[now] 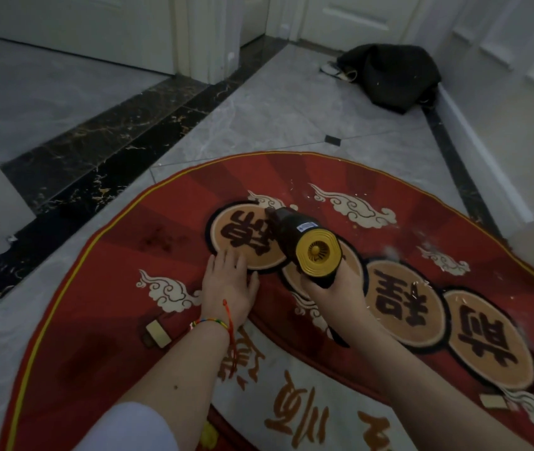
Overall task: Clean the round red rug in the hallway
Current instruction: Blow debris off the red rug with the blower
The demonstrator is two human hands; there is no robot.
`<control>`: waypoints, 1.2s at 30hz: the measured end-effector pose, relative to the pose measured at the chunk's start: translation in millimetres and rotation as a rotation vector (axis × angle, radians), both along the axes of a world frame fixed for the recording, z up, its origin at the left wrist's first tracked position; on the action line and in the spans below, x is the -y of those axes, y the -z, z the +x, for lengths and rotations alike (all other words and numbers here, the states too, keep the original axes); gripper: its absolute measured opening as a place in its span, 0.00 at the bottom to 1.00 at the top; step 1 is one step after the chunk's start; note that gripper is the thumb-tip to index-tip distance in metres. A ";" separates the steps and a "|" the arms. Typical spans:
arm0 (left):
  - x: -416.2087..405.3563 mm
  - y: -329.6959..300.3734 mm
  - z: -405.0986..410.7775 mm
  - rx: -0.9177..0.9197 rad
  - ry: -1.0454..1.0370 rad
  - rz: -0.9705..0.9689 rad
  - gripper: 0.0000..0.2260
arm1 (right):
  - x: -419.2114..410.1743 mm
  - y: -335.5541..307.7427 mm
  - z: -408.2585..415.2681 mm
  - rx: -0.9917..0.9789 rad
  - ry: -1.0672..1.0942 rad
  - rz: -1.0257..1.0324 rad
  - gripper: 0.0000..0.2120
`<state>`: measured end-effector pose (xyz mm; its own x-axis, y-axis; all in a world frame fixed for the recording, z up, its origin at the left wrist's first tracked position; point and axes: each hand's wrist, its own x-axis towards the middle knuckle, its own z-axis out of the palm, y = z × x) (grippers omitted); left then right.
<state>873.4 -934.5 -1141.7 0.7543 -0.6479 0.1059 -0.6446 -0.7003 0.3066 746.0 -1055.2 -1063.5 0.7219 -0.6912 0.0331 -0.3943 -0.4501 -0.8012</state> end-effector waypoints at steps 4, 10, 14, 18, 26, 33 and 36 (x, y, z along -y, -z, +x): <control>15.5 3.5 -2.2 0.005 0.216 -0.062 0.27 | 11.0 -3.7 17.9 -0.024 0.000 -0.009 0.18; 13.6 6.5 0.0 -0.006 0.202 -0.050 0.34 | 23.3 -5.4 50.9 0.012 0.007 0.034 0.23; 12.5 6.1 -1.5 -0.001 0.200 -0.032 0.34 | 21.8 1.0 40.1 0.002 0.036 0.026 0.19; 13.0 7.3 -1.3 0.002 0.204 -0.041 0.33 | 16.6 2.9 22.6 0.034 0.062 0.002 0.19; 13.4 7.0 0.0 0.011 0.209 -0.040 0.31 | 29.9 -12.1 42.7 0.035 0.075 0.043 0.26; 30.5 -4.9 0.5 0.191 0.209 0.041 0.20 | 29.7 -11.7 18.7 0.018 0.098 0.023 0.21; 44.8 -8.9 -4.5 0.208 0.107 0.105 0.14 | 31.5 -10.3 13.3 0.044 0.139 -0.002 0.15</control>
<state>868.9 -979.3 -1132.8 0.6500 -0.7385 0.1793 -0.7583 -0.6458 0.0891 759.4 -1086.7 -1053.3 0.6171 -0.7843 0.0645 -0.4173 -0.3956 -0.8181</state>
